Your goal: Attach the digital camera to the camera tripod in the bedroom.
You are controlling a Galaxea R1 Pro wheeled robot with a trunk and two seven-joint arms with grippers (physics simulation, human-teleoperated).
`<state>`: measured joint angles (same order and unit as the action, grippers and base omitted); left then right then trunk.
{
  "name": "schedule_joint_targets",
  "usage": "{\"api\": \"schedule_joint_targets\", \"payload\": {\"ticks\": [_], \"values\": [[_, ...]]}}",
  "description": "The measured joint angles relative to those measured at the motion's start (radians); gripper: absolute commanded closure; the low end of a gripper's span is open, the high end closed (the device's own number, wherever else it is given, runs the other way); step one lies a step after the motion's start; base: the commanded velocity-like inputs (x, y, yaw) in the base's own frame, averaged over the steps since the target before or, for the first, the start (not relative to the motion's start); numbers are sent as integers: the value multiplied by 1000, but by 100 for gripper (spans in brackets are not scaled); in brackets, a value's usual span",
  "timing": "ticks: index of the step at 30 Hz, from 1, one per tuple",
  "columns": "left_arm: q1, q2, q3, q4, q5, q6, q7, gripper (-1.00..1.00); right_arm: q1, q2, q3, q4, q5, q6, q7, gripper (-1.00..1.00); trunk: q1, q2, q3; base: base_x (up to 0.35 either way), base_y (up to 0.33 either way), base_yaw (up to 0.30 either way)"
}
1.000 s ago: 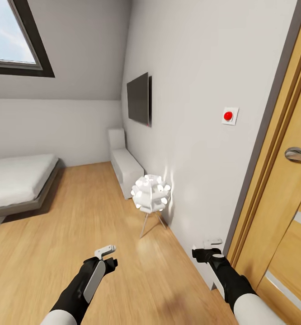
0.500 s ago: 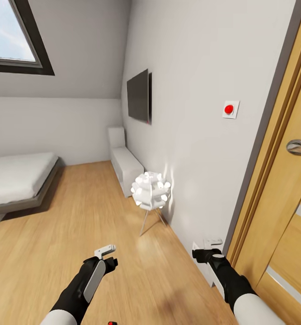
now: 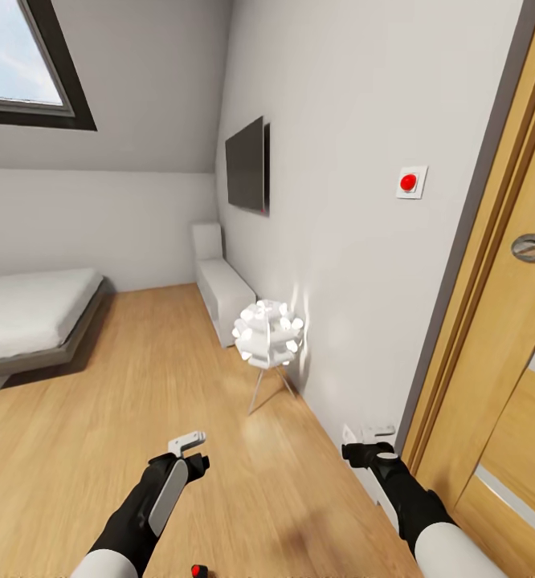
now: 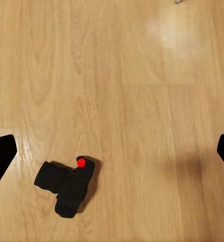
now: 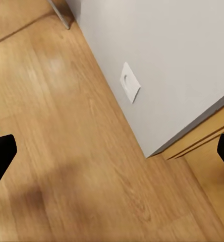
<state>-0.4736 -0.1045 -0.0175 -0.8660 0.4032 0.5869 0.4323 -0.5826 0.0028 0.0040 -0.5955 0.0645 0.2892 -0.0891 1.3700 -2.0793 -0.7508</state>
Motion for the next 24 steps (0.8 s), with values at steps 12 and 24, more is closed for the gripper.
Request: {"api": "schedule_joint_targets", "payload": {"ticks": [12, 24], "values": [[0, 1, -7, 14, -5, 0, 0, -100, 0, 1, 3, 2, 0, 12, 10, -100, 46, -84, -38, 0, 0, 0], [0, 0, -8, 17, -5, 0, 1, -100, 0, 1, 3, 2, 2, 1, 8, -100, 92, -168, -75, 0, 0, 0]]}}
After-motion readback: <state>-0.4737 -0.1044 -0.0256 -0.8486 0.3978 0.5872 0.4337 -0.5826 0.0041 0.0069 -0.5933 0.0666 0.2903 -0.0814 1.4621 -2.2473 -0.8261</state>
